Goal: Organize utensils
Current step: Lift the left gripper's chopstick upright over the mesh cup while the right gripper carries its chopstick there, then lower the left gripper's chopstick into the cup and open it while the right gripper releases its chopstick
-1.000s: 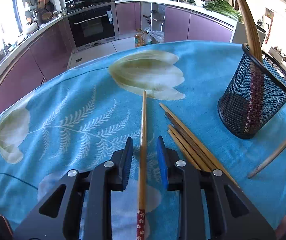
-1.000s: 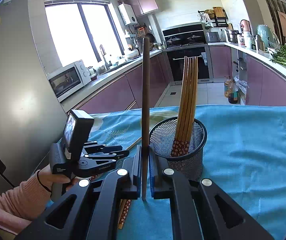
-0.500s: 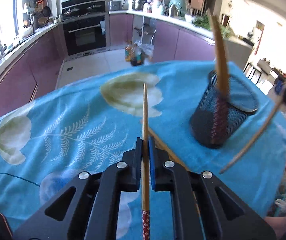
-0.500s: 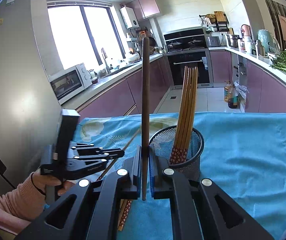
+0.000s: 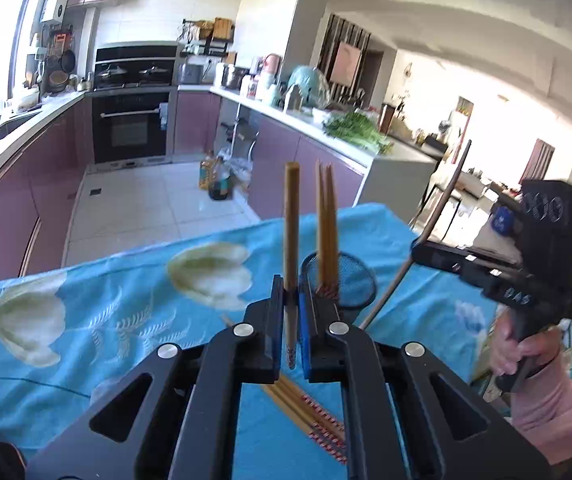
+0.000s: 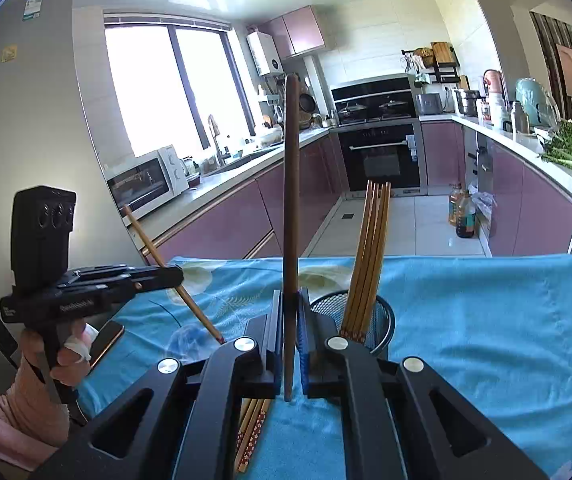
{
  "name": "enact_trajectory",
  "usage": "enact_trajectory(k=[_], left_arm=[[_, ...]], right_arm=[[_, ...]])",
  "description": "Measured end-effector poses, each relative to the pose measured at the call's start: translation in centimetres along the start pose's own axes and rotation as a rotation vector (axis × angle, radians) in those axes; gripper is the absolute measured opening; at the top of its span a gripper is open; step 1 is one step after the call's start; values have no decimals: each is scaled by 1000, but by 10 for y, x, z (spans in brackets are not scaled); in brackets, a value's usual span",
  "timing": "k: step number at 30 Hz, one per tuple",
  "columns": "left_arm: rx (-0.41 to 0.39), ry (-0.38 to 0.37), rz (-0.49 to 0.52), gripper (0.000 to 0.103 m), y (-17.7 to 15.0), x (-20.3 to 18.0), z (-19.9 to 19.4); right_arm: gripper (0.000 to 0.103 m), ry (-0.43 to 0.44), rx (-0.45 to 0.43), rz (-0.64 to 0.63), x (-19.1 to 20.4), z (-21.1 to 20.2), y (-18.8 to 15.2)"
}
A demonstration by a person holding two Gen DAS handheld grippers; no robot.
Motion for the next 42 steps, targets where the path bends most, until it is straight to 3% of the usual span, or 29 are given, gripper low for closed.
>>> enact_trajectory(k=[7,15,25,33,37,42], left_arm=[[-114,-46,13,7,43,-24,-13],[-129,-45,69,7,73,-55,3],[37,-23,128,7,59,-70,56],[187,-9,127,7,46,-55,109],[210,-11,100,8,43,-48,126],[176,-4,77,16,39,-40,121]], right_arm=[[6,-9,-52,-20,-1,-8,23],[6,-35,-102,-41,-4,-12,44],[6,-45,28,-3,-24,33,37],[6,-52,157,51,-36,74,21],[6,-68,166,71,-37,82,17],[9,-88,153,85,-39,81,14]])
Point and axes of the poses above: each gripper's, at about its wrist camera, not at the fingertips, and z roughly the way its jaws point, x to its left, y to its top, the point moved 2 cm from there along z, roughly the way its jaws point, and after that the axes turned 2 degrees about x, right-handed, at the moved point
